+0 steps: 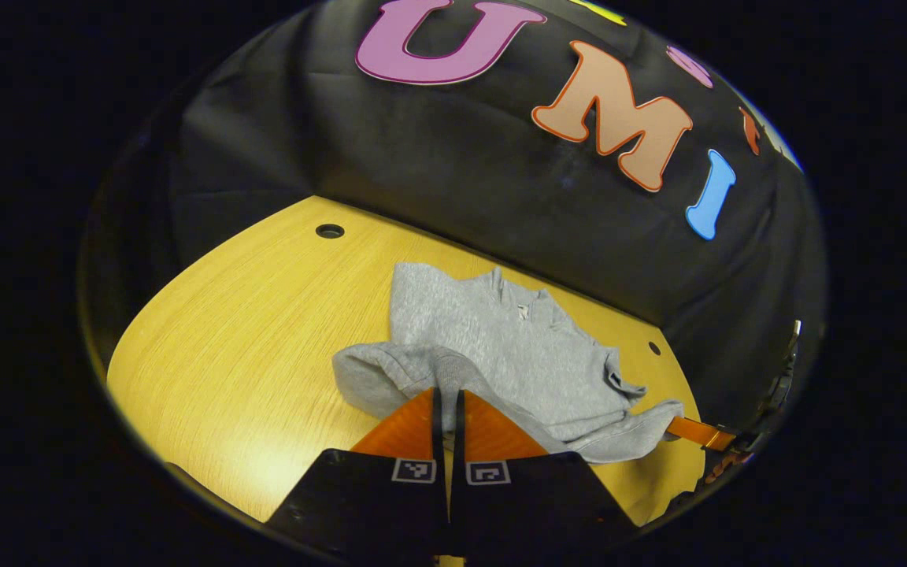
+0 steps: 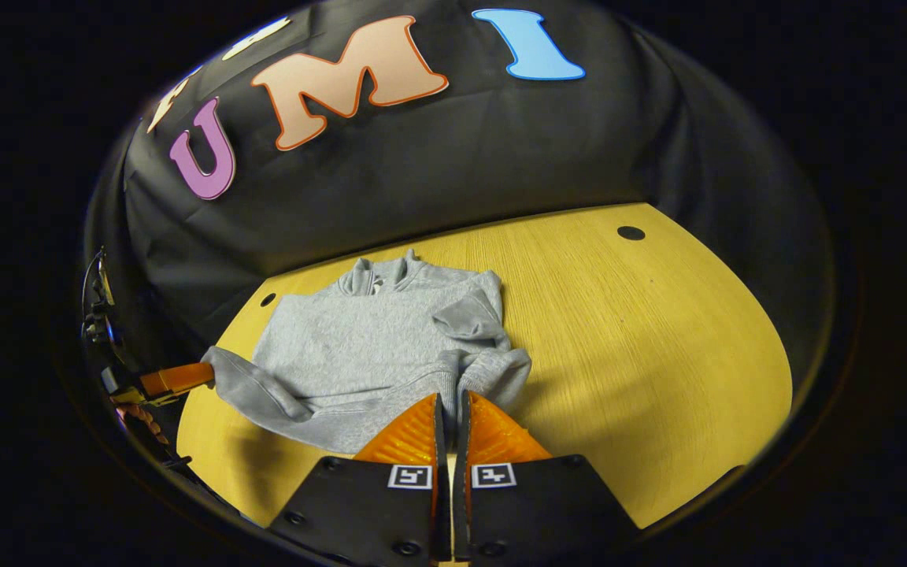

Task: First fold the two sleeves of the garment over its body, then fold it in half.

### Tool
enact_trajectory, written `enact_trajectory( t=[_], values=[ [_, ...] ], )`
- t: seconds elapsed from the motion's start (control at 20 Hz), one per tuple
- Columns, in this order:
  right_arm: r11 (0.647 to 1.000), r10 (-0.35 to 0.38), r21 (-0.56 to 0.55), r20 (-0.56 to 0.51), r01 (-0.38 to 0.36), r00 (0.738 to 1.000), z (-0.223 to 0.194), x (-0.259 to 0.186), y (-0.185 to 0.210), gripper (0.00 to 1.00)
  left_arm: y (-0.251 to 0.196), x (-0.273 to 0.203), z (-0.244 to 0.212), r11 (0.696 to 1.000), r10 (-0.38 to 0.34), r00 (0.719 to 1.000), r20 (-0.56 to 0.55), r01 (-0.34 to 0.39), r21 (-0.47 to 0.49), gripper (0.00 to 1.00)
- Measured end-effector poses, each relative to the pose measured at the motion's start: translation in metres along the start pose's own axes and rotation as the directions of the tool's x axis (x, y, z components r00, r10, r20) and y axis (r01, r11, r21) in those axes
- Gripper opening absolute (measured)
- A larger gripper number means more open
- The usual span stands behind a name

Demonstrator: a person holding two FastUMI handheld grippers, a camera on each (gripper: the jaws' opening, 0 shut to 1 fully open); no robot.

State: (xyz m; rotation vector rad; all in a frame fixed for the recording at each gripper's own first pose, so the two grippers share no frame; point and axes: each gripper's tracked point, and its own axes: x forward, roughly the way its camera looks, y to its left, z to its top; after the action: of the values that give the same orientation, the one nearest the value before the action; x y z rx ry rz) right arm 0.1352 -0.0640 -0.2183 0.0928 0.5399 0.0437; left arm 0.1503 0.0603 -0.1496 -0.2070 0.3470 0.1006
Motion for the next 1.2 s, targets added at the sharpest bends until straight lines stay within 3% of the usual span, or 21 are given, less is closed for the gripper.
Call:
enact_trajectory(
  t=[0.2, 0.4, 0.6, 0.85, 0.95, 1.0, 1.05, 1.15, 1.2],
  values=[
    [0.997, 0.015, 0.072, -0.026, -0.013, 1.000, 0.025, 0.036, 0.003, 0.04, -0.002, 0.035, 0.018, 1.000, 0.025, 1.000, -0.008, -0.025, 0.002, 0.00],
    [0.999, 0.000, 0.048, -0.070, 0.003, 0.998, 0.027, 0.073, 0.004, 0.04, 0.001, 0.071, 0.035, 0.998, 0.064, 0.998, 0.003, -0.064, 0.028, 0.00],
    [0.998, 0.003, 0.057, -0.109, 0.003, 0.994, 0.020, 0.104, 0.004, 0.04, 0.007, 0.103, 0.017, 0.991, 0.094, 0.994, -0.061, -0.088, 0.098, 0.00],
    [0.996, 0.041, 0.086, -0.117, -0.031, 0.992, 0.019, 0.111, 0.006, 0.10, 0.002, 0.124, 0.007, 0.991, 0.090, 0.993, -0.077, -0.081, 0.109, 0.00],
    [0.991, 0.078, 0.121, -0.111, -0.064, 0.991, 0.023, 0.111, 0.013, 0.27, -0.001, 0.124, 0.008, 0.991, 0.081, 0.994, -0.078, -0.072, 0.113, 0.04],
    [0.987, 0.097, 0.139, -0.096, -0.083, 0.991, 0.029, 0.110, 0.017, 0.29, -0.001, 0.120, 0.013, 0.991, 0.079, 0.995, -0.067, -0.072, 0.114, 0.06],
    [0.984, 0.106, 0.150, -0.072, -0.094, 0.992, 0.037, 0.106, 0.018, 0.49, -0.007, 0.119, 0.017, 0.994, 0.051, 0.997, -0.053, -0.045, 0.104, 0.11],
    [0.987, 0.092, 0.133, -0.006, -0.090, 0.996, 0.054, 0.103, 0.015, 0.88, -0.014, 0.107, 0.033, 0.996, 0.033, 0.999, -0.001, -0.033, 0.085, 0.54],
    [0.988, 0.088, 0.122, 0.016, -0.090, 0.996, 0.062, 0.098, 0.016, 0.94, -0.011, 0.104, 0.037, 0.994, 0.047, 0.999, 0.023, -0.049, 0.100, 0.75]
  ],
)
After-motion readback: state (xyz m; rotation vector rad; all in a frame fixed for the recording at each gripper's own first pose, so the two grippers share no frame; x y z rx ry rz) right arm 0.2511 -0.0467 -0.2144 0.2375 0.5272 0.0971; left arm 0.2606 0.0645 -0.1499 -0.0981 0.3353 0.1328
